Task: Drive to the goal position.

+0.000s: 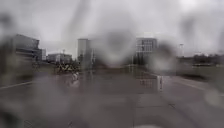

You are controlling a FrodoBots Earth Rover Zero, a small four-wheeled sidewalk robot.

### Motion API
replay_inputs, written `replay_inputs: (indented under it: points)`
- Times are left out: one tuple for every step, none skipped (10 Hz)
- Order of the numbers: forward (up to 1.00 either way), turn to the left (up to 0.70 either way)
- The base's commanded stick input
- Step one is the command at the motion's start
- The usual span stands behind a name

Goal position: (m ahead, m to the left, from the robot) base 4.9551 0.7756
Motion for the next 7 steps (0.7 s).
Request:
replay_inputs:
  points:
    - [0.07,0.00]
    - [0.07,0.00]
    - [0.07,0.00]
    - [0.07,0.00]
    - [0.07,0.00]
    - [0.07,0.00]
    - [0.07,0.00]
